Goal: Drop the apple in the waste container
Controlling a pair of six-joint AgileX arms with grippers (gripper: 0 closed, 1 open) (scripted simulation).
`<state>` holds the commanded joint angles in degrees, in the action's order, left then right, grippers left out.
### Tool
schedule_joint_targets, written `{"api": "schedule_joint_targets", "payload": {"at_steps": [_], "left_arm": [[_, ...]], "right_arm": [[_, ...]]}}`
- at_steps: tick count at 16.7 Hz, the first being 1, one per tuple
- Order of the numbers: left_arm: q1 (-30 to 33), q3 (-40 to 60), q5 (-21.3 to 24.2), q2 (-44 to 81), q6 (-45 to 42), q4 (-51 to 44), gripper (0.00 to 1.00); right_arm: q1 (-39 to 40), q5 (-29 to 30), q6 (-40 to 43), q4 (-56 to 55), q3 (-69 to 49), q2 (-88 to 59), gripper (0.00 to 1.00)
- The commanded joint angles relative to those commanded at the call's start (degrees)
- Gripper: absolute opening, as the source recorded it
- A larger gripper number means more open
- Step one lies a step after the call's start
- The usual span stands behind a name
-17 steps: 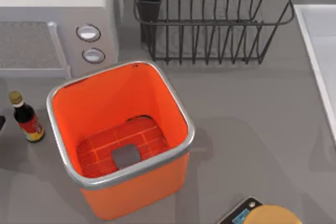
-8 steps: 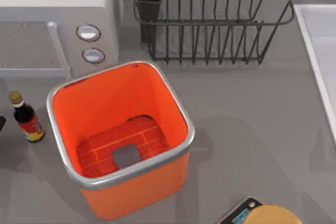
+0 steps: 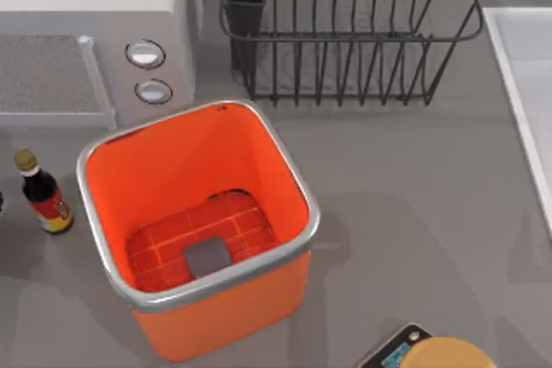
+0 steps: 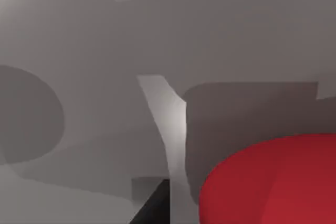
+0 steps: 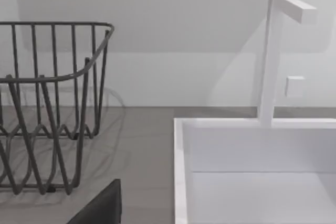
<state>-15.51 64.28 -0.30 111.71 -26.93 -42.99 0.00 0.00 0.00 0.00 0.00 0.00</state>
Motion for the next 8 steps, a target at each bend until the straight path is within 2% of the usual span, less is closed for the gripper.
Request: {"api": "schedule_joint_targets", "payload": {"at_steps": [3, 8], "left_arm": [[0.0, 0.0, 0.0, 0.0, 0.0, 0.0, 0.02], [0.0, 0.0, 0.0, 0.0, 0.0, 0.0, 0.0]], "right_arm": [[0.0, 0.0, 0.0, 0.0, 0.0, 0.0, 1.0], [0.0, 0.0, 0.0, 0.0, 0.0, 0.0, 1.0]]}}
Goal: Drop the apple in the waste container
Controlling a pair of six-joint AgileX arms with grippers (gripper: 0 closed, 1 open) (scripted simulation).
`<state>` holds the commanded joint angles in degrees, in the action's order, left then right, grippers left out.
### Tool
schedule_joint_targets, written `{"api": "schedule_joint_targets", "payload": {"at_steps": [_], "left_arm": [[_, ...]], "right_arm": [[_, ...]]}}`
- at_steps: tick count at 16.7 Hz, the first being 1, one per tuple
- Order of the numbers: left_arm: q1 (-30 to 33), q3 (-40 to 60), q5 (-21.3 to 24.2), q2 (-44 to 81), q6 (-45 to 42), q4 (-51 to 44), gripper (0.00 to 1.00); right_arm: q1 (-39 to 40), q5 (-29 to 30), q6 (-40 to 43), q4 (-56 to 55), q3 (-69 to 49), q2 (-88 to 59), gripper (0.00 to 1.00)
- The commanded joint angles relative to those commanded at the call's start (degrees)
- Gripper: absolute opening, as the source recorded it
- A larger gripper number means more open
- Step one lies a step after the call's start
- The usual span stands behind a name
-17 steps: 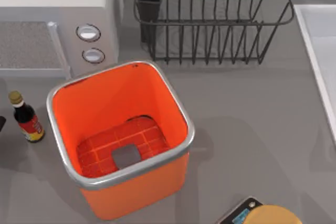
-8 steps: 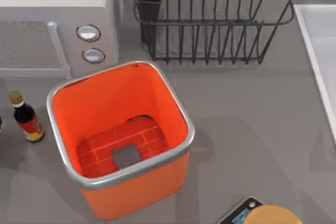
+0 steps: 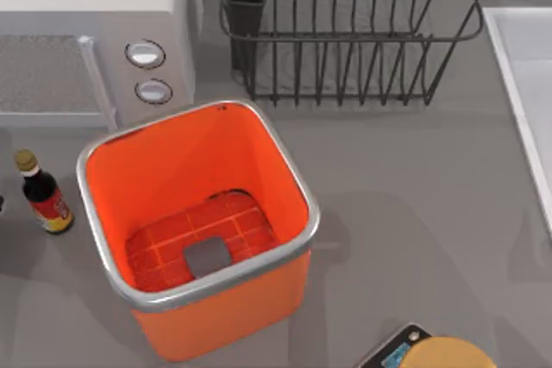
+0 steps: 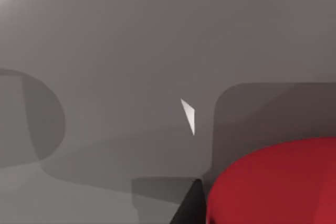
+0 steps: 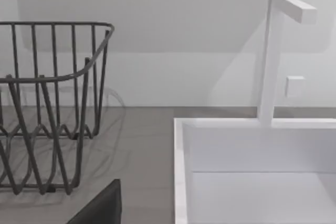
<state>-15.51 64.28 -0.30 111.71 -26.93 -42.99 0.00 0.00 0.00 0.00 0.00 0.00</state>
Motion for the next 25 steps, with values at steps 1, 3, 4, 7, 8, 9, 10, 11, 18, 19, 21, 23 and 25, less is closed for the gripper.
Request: {"api": "schedule_joint_targets", "payload": {"at_steps": [1, 3, 4, 7, 8, 9, 10, 11, 18, 19, 21, 23, 25], "left_arm": [[0.0, 0.0, 0.0, 0.0, 0.0, 0.0, 0.0], [0.0, 0.0, 0.0, 0.0, 0.0, 0.0, 0.0], [0.0, 0.2, 0.4, -1.3, 0.2, -1.0, 0.0], [-0.1, 0.6, -0.5, -1.7, 0.3, -3.0, 0.0], [0.0, 1.1, -1.1, -2.2, 0.3, -4.7, 0.0], [0.1, 2.0, -1.6, -3.1, 0.3, -6.8, 0.0], [0.4, 3.2, -2.0, -4.1, 0.2, -9.3, 0.0], [0.6, 4.6, -2.3, -5.3, 0.2, -11.9, 0.0], [0.8, 18.5, -0.9, -10.8, 0.3, -29.2, 0.0], [0.7, 20.4, -0.5, -10.7, 0.4, -30.8, 0.0], [0.4, 23.3, 0.1, -10.3, 0.5, -33.2, 0.0], [0.3, 24.4, 0.3, -10.1, 0.6, -34.1, 0.0], [0.3, 24.4, 0.3, -10.1, 0.6, -34.1, 0.0]], "right_arm": [[0.0, 0.0, 0.0, 0.0, 0.0, 0.0, 1.0], [0.0, 0.0, 0.0, 0.0, 0.0, 0.0, 1.0], [0.0, 0.0, 0.0, 0.0, 0.0, 0.0, 1.0], [0.0, 0.0, 0.0, 0.0, 0.0, 0.0, 1.0], [0.0, 0.0, 0.0, 0.0, 0.0, 0.0, 1.0], [0.0, 0.0, 0.0, 0.0, 0.0, 0.0, 1.0], [0.0, 0.0, 0.0, 0.0, 0.0, 0.0, 1.0], [0.0, 0.0, 0.0, 0.0, 0.0, 0.0, 1.0], [0.0, 0.0, 0.0, 0.0, 0.0, 0.0, 1.0], [0.0, 0.0, 0.0, 0.0, 0.0, 0.0, 1.0], [0.0, 0.0, 0.0, 0.0, 0.0, 0.0, 1.0], [0.0, 0.0, 0.0, 0.0, 0.0, 0.0, 1.0], [0.0, 0.0, 0.0, 0.0, 0.0, 0.0, 1.0]]}}
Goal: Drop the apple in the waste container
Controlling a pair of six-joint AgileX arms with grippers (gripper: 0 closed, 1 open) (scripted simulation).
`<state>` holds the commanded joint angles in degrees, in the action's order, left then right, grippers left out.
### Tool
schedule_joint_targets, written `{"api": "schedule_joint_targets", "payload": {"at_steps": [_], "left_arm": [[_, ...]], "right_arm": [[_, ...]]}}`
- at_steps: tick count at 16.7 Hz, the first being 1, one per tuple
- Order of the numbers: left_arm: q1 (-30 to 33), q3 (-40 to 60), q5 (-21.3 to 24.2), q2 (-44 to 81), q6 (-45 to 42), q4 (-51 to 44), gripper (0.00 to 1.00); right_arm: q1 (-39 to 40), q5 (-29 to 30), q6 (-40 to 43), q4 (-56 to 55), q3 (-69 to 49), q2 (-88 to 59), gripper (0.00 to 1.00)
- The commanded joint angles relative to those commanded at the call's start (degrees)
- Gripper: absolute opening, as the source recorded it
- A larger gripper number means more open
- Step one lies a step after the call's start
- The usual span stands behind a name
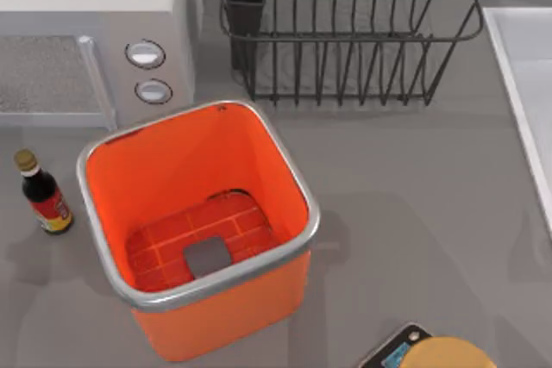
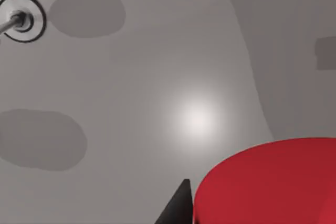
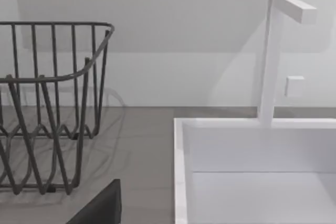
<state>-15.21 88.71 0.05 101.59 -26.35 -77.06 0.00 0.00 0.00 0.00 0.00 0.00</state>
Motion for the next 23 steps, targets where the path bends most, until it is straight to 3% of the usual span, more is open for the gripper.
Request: {"api": "schedule_joint_targets", "payload": {"at_steps": [5, 10, 15, 23], "left_arm": [[1.4, 0.6, -0.2, 0.3, 3.2, -0.5, 0.0], [7.9, 3.2, -0.4, 1.5, 20.3, -2.4, 0.0], [18.4, 5.7, -0.6, 3.1, 50.8, -3.8, 0.0], [37.8, 7.5, -0.9, 3.7, 111.0, -4.0, 0.0]], "right_arm": [[0.0, 0.0, 0.0, 0.0, 0.0, 0.0, 1.0], [0.0, 0.0, 0.0, 0.0, 0.0, 0.0, 1.0], [0.0, 0.0, 0.0, 0.0, 0.0, 0.0, 1.0], [0.0, 0.0, 0.0, 0.0, 0.0, 0.0, 1.0]]}}
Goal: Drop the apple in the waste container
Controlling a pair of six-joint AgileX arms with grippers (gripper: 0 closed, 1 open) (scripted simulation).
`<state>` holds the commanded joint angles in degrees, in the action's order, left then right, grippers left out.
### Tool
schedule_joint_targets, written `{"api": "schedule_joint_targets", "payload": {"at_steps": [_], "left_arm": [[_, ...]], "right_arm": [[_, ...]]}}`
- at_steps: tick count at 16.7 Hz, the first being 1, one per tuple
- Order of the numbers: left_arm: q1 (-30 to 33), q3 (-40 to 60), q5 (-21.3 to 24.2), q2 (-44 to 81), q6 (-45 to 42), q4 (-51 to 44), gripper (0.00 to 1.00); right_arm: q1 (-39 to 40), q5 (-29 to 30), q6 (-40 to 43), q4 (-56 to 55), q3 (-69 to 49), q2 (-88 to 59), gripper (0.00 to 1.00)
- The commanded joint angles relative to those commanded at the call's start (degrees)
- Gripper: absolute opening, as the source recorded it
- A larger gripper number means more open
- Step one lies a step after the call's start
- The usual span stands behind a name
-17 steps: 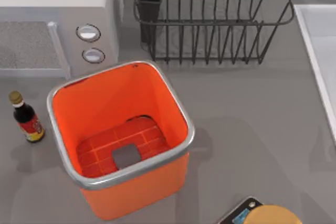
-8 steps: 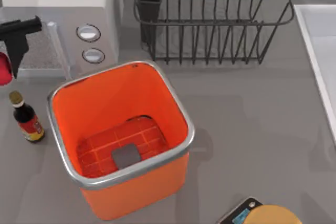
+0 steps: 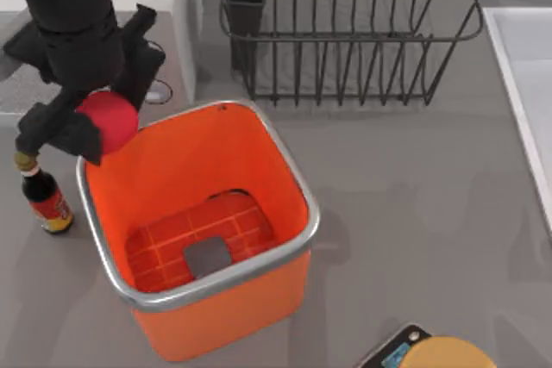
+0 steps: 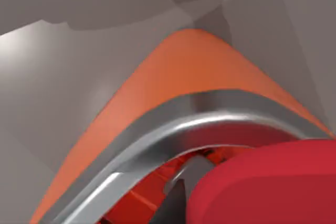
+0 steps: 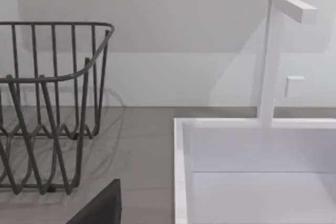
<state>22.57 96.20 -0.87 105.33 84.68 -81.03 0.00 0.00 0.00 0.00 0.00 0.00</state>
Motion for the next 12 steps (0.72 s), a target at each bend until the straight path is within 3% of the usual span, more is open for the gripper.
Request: {"api": "schedule_joint_targets", "payload": {"at_steps": [6, 9, 12], "left_arm": [[11.1, -1.2, -0.2, -0.9, 31.8, 0.7, 0.0], [14.2, -2.0, -0.2, -1.4, 39.9, 1.0, 0.0], [15.1, -2.4, -0.2, -1.6, 42.3, 1.1, 0.0]], "right_arm": [[0.0, 0.0, 0.0, 0.0, 0.0, 0.0, 1.0], [0.0, 0.0, 0.0, 0.0, 0.0, 0.0, 1.0], [0.0, 0.0, 0.0, 0.0, 0.0, 0.0, 1.0]]}}
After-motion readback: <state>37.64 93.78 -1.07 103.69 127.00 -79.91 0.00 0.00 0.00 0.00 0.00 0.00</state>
